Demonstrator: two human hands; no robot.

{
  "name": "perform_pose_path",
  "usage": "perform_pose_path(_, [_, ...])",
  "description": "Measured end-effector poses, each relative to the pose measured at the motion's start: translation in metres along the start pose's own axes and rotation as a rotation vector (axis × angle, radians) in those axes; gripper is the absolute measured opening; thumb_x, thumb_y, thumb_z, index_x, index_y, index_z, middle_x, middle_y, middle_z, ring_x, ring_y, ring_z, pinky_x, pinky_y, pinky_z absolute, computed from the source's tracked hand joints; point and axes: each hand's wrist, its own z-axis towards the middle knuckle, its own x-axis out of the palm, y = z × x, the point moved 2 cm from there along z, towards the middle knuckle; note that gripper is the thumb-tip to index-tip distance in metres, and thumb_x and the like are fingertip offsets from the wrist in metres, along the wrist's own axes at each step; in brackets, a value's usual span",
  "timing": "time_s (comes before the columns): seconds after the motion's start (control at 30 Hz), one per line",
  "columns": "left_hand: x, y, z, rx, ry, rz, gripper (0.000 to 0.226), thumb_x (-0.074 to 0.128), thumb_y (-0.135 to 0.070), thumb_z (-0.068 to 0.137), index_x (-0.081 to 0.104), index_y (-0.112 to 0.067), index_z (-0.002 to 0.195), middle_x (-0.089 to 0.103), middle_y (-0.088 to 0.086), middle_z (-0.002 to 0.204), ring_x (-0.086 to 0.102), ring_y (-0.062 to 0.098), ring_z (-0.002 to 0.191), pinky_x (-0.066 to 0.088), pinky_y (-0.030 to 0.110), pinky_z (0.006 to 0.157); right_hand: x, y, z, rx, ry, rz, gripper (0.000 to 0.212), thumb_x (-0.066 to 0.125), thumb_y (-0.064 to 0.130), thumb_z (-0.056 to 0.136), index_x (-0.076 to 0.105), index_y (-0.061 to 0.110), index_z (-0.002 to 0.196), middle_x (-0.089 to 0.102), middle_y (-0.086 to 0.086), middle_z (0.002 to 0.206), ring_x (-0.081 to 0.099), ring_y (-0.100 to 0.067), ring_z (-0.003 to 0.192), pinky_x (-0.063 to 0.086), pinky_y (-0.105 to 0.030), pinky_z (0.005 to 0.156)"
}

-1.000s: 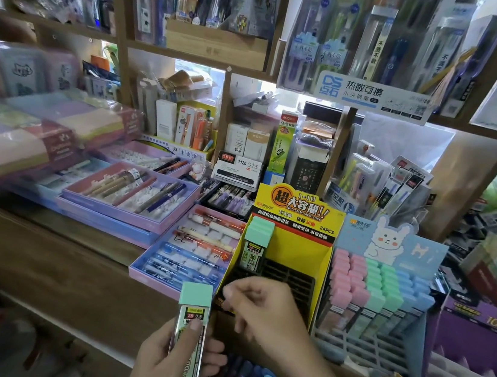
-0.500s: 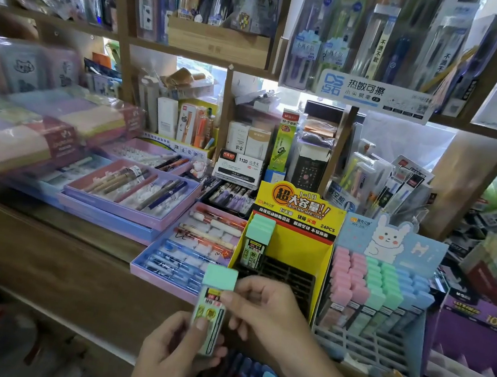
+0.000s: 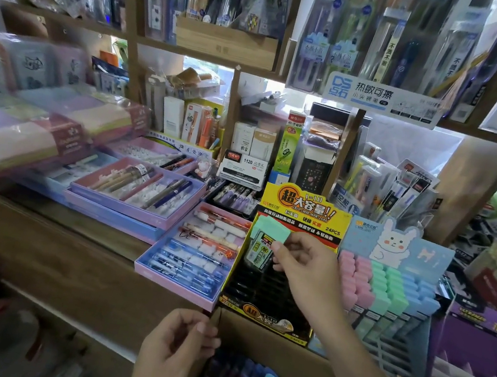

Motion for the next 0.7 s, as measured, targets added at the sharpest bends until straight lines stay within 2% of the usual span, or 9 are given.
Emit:
perform_pose_path(0.17, [-0.001, 0.002, 0.001, -0.014, 0.025, -0.036, 0.011, 0.057, 0.0, 0.097, 0.068, 0.002, 0.094, 0.074, 0.021, 0.082, 0.074, 0.034, 0.077, 0.061, 0.031, 0.065, 0.009, -0.012, 0.006, -0.005, 0.004, -0.073, 0.021, 0.075, 0.009, 0.092, 0.073, 0.03, 0.089, 0.074, 0.012, 0.078, 0.072, -0.014, 0.074, 0.063, -0.029, 0.069])
perform_pose_path(0.3, [-0.001, 0.003, 0.002, -0.014, 0.029, -0.04, 0.011, 0.057, 0.0, 0.097, 0.068, 0.002, 0.094, 0.075, 0.021, 0.082, 0.074, 0.035, 0.077, 0.06, 0.031, 0.065, 0.012, -0.022, 0.006, 0.025, 0.037, -0.107, 0.014, 0.076, 0.015, 0.092, 0.075, 0.026, 0.1, 0.076, 0.006, 0.087, 0.072, -0.014, 0.08, 0.063, -0.044, 0.078])
perform_pose_path(0.47, [-0.001, 0.004, 0.002, -0.011, 0.042, -0.029, 0.011, 0.058, -0.001, 0.097, 0.068, 0.0, 0.094, 0.075, 0.02, 0.083, 0.074, 0.033, 0.077, 0.061, 0.031, 0.066, 0.014, -0.024, 0.01, 0.036, 0.058, -0.111, 0.012, 0.076, 0.017, 0.092, 0.076, 0.024, 0.102, 0.075, 0.006, 0.089, 0.072, -0.012, 0.082, 0.063, -0.042, 0.078])
perform_pose_path(0.6, [-0.001, 0.002, 0.001, -0.004, 0.054, -0.016, 0.01, 0.058, 0.0, 0.097, 0.068, 0.001, 0.095, 0.075, 0.019, 0.083, 0.074, 0.033, 0.079, 0.061, 0.032, 0.067, 0.015, -0.025, 0.013, 0.041, 0.06, -0.124, 0.012, 0.075, 0.018, 0.092, 0.075, 0.019, 0.104, 0.075, 0.002, 0.09, 0.072, -0.017, 0.083, 0.064, -0.04, 0.076])
perform_pose_path(0.7, [-0.001, 0.001, 0.0, 0.025, 0.058, 0.007, 0.011, 0.057, 0.002, 0.097, 0.067, 0.002, 0.094, 0.075, 0.019, 0.082, 0.074, 0.033, 0.078, 0.062, 0.032, 0.067, 0.014, -0.023, 0.014, 0.011, 0.075, -0.135, 0.017, 0.074, 0.015, 0.093, 0.073, 0.031, 0.094, 0.074, 0.005, 0.084, 0.071, -0.016, 0.078, 0.064, -0.032, 0.07])
